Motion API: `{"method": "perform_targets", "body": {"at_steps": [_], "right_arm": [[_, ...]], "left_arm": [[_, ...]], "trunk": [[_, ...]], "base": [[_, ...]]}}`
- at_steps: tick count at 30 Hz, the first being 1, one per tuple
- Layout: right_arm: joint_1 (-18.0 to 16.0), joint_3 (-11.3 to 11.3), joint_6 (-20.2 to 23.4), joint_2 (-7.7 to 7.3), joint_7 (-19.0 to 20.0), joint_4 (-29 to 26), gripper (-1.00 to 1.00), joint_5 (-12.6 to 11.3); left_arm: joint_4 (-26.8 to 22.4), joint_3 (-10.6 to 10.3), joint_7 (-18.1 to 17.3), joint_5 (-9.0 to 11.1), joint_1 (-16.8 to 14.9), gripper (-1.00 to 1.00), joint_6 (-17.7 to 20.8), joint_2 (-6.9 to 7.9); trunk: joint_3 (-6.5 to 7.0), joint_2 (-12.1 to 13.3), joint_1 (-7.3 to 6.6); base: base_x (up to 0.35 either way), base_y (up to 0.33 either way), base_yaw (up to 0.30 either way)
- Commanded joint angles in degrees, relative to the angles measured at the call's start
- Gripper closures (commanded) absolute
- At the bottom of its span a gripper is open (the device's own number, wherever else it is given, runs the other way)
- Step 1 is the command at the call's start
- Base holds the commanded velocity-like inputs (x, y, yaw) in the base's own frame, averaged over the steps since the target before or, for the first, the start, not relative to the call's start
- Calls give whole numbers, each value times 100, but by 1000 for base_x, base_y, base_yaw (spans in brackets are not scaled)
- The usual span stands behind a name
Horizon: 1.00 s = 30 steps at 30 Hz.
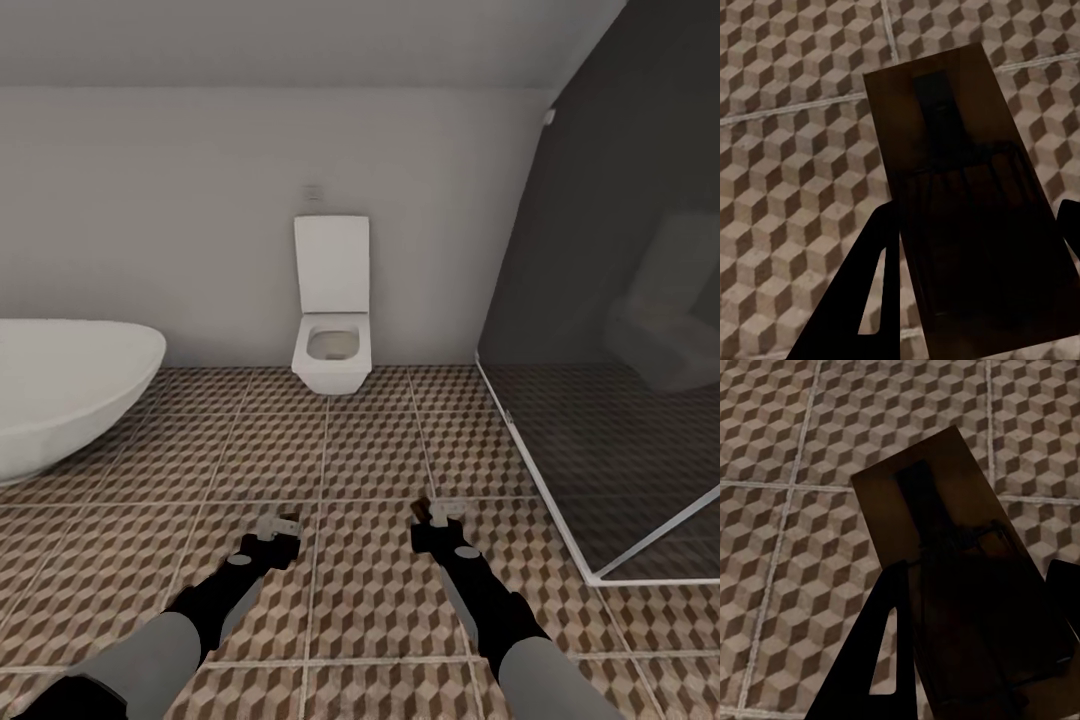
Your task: Take the four mousetraps from the cabinet in the bathroom and place them on the bathroom floor. Make sure all four end up on the same floor surface, and ensure that at least two of them are either under or directly next to the same bathroom sink.
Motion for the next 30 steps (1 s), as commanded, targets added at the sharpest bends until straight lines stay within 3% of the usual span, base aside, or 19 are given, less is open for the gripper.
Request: {"method": "perform_targets", "body": {"at_steps": [1,9,17,30], "right_arm": [[-1,18,27,-1,-24,-7,100,26],[-4,18,0,-6,-24,-1,100,28],[-3,18,-5,-9,-24,-1,100,29],[-1,18,-5,-9,-24,0,100,29]], "left_arm": [[-12,-51,48,47,-2,100,29,4],[-12,-49,48,47,-2,100,23,4],[81,-51,48,47,1,100,-514,4],[145,-52,48,47,6,100,-586,-29]], "trunk": [[-32,-44,22],[-234,-365,198],[-240,-365,198],[-240,-365,198]], "base": [[0,0,0],[0,0,0],[0,0,0],[191,136,0]]}}
